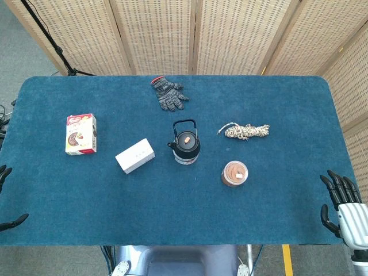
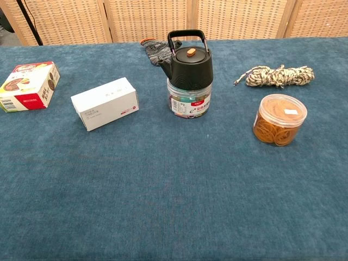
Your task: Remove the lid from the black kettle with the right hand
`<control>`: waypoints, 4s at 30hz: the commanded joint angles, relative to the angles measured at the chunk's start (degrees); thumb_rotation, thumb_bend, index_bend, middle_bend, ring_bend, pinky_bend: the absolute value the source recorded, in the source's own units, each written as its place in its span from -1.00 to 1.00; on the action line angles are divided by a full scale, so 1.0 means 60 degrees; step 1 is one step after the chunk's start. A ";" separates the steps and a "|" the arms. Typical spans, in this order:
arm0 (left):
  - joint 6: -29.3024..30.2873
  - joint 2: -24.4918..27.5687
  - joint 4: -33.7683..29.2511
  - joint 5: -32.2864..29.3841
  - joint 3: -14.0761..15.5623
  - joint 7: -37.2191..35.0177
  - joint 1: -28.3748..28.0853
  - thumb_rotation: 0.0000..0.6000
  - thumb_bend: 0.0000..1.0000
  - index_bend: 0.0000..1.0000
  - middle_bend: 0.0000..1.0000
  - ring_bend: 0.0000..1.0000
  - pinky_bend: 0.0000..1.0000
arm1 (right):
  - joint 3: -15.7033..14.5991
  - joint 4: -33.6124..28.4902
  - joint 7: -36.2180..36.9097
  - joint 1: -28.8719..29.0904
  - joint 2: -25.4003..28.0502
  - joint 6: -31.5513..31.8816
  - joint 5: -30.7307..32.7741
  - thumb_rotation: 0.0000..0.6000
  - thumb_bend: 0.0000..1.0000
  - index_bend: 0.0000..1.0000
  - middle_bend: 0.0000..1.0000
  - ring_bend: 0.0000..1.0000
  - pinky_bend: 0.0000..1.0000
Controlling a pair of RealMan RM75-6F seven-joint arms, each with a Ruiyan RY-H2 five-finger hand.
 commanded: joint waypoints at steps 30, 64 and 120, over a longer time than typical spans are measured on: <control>-0.0561 -0.0189 -0.0843 -0.1064 -0.0598 0.1443 -0.0509 1.00 -1.00 -1.00 -1.00 -1.00 -1.00 | 0.2102 -0.4049 -0.1860 0.4326 0.1773 -0.5269 0.1872 1.00 0.38 -0.81 -1.00 -1.00 -1.00; -0.0560 0.0341 -0.0623 -0.0811 -0.0594 -0.0062 -0.0516 1.00 -1.00 -1.00 -1.00 -1.00 -1.00 | 0.3532 -0.3265 -0.8468 1.1085 -0.2341 -0.4919 1.1538 1.00 -0.53 -0.43 -1.00 -1.00 -1.00; -0.0741 0.0438 -0.0625 -0.1087 -0.0634 -0.0256 -0.0579 1.00 -1.00 -1.00 -1.00 -1.00 -1.00 | 0.2264 0.0145 -0.8548 1.1424 -0.4215 -0.5510 1.0436 1.00 -0.22 -0.21 -0.98 -1.00 -1.00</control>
